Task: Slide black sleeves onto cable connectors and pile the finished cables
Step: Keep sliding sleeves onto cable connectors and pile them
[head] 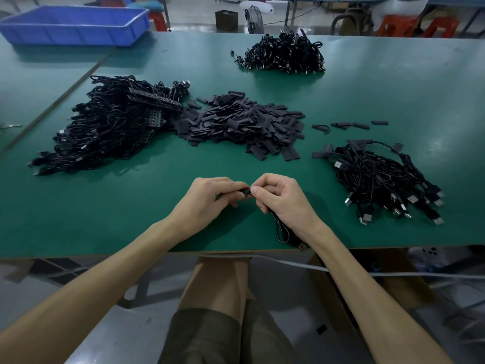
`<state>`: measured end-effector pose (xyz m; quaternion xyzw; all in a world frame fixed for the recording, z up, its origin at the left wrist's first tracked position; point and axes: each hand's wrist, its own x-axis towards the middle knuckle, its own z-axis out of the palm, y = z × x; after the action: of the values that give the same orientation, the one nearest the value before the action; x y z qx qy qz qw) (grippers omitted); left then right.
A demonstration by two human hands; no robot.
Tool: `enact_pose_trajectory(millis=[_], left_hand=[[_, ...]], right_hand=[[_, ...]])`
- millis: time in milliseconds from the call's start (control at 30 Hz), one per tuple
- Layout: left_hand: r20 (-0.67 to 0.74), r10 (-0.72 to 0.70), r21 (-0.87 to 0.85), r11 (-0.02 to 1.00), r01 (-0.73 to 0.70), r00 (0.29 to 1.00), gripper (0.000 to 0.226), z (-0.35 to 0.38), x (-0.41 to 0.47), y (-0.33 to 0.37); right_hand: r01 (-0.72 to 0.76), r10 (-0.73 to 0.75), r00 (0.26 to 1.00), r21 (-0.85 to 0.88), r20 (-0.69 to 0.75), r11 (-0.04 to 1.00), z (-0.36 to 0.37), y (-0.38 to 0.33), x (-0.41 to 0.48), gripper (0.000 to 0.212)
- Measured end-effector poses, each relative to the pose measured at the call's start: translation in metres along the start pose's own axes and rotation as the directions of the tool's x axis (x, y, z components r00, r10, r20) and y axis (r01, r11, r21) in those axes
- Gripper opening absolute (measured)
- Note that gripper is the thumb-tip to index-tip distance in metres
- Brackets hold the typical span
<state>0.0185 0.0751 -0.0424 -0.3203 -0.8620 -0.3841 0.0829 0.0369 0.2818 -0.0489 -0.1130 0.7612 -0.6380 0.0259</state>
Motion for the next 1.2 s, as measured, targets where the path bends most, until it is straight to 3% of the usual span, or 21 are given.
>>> enact_pose_trajectory(millis=[367,1200], left_hand=[[0.022,-0.108,-0.178,0.978,0.110,0.994,0.021,0.0011,0.0007,0.0001],[-0.047,0.093,0.055,0.994,-0.091,0.995,0.022,0.0006,-0.0044,0.0006]], right_hand=[[0.000,0.000,1.000,0.011,0.010,1.000,-0.0015,-0.0020,-0.0034,0.014],[-0.013,0.013,1.000,-0.022,0.025,1.000,0.0009,0.0026,0.0007,0.016]])
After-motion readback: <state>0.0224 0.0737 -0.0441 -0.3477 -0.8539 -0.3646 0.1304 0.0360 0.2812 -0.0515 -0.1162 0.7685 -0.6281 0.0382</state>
